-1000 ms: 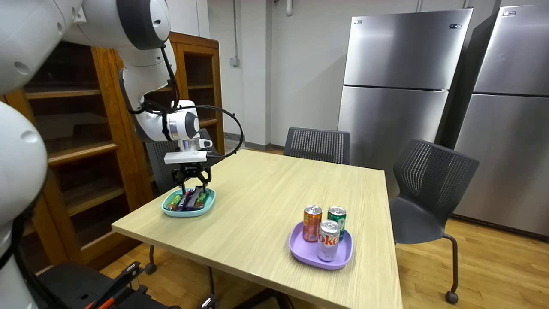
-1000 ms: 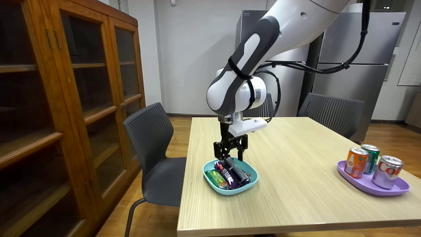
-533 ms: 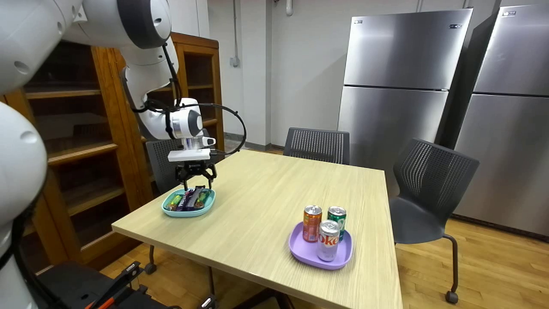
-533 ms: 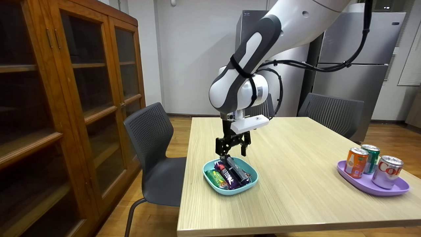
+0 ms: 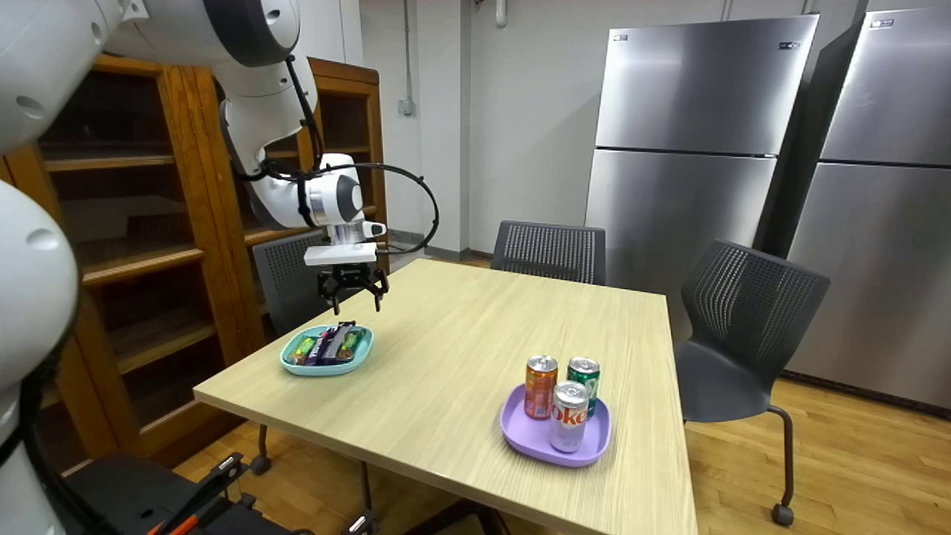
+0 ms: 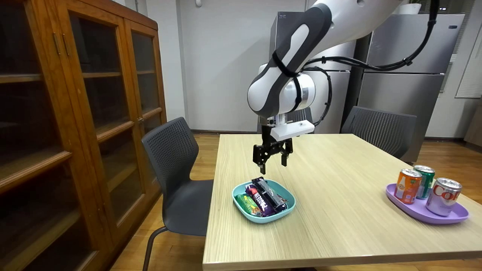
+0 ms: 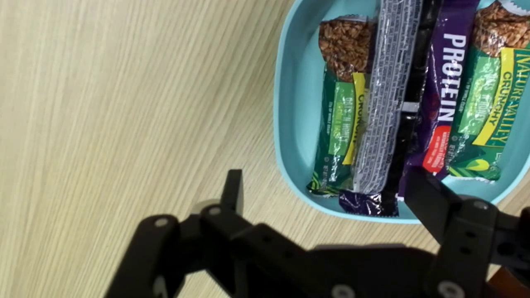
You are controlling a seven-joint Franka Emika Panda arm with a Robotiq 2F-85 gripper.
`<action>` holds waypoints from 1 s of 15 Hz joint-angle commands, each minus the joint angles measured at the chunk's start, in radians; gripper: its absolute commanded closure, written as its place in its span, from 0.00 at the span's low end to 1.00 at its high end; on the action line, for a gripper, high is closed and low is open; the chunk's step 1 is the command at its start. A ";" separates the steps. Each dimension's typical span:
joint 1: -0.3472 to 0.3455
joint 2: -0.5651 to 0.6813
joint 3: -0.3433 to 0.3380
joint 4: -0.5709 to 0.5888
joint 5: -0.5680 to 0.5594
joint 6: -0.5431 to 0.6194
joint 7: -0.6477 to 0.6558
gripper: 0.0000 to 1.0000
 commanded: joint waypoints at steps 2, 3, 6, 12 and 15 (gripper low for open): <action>-0.045 -0.071 0.005 -0.059 -0.005 0.035 0.007 0.00; -0.053 -0.080 0.004 -0.066 -0.003 0.045 0.009 0.00; -0.078 -0.110 0.001 -0.095 0.001 0.086 0.012 0.00; -0.122 -0.169 -0.008 -0.165 0.014 0.177 0.019 0.00; -0.148 -0.196 -0.006 -0.201 0.032 0.207 0.016 0.00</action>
